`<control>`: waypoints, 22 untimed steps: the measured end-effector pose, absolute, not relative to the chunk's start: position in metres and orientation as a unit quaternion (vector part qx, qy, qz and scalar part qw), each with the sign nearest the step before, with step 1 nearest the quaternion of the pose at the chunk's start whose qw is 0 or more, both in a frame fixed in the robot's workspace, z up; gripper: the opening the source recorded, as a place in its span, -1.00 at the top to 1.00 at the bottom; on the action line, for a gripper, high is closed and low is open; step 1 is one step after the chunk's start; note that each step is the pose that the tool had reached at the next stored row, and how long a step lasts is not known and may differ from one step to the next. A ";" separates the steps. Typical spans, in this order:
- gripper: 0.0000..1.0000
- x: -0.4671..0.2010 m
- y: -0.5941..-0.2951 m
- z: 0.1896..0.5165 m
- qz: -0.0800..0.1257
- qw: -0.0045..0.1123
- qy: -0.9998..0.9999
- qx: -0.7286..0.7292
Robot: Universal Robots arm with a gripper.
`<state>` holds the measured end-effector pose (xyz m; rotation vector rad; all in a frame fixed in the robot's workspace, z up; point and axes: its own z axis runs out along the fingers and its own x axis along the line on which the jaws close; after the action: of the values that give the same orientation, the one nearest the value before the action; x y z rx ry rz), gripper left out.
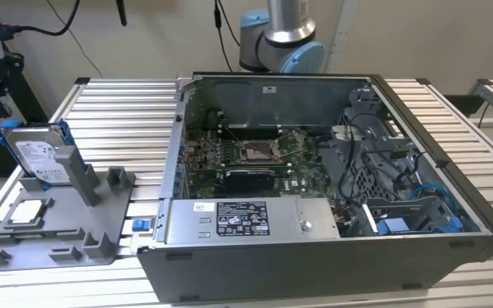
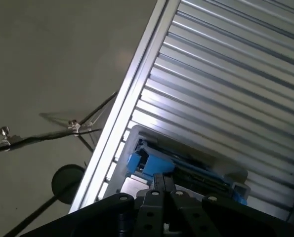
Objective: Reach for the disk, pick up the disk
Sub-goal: 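Pick up the disk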
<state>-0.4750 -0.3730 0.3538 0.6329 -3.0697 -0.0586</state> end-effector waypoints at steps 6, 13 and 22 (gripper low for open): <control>1.00 -0.475 -0.373 0.354 -0.019 0.004 -0.967 0.254; 1.00 -0.475 -0.373 0.354 -0.018 0.005 -0.949 0.315; 1.00 -0.475 -0.373 0.354 -0.018 0.007 -0.920 0.392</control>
<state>-0.4750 -0.3729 0.3538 1.2253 -2.8775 -0.0552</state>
